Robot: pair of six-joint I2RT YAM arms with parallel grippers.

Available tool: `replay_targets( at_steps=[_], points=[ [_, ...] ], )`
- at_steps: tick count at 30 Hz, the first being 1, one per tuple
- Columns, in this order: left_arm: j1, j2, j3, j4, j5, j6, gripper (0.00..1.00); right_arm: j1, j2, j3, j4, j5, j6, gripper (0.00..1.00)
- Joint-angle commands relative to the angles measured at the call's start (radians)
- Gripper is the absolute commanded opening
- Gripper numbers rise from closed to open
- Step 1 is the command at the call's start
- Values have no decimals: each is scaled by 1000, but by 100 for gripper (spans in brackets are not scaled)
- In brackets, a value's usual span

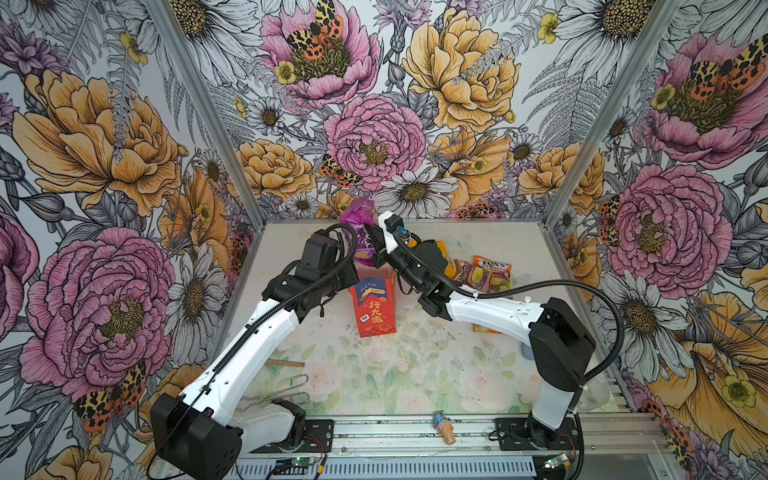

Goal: Place the snacks into the paper bag
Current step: 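Lower the purple candy bag into the paper bag held by the left gripper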

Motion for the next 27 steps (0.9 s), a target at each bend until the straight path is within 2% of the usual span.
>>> replay_targets(
  at_steps=[1,24,25,27],
  points=[
    [-8,13,15,2,21,7,0,-5,-19,27,152,26,-41,0],
    [-7,12,16,3,22,8,0,18,5,16,202,117,-149,0],
    [-8,12,16,2,23,10,0,20,7,14,206,119,-155,5],
    [-7,14,17,3,23,10,0,20,6,12,203,110,-161,29]
  ],
)
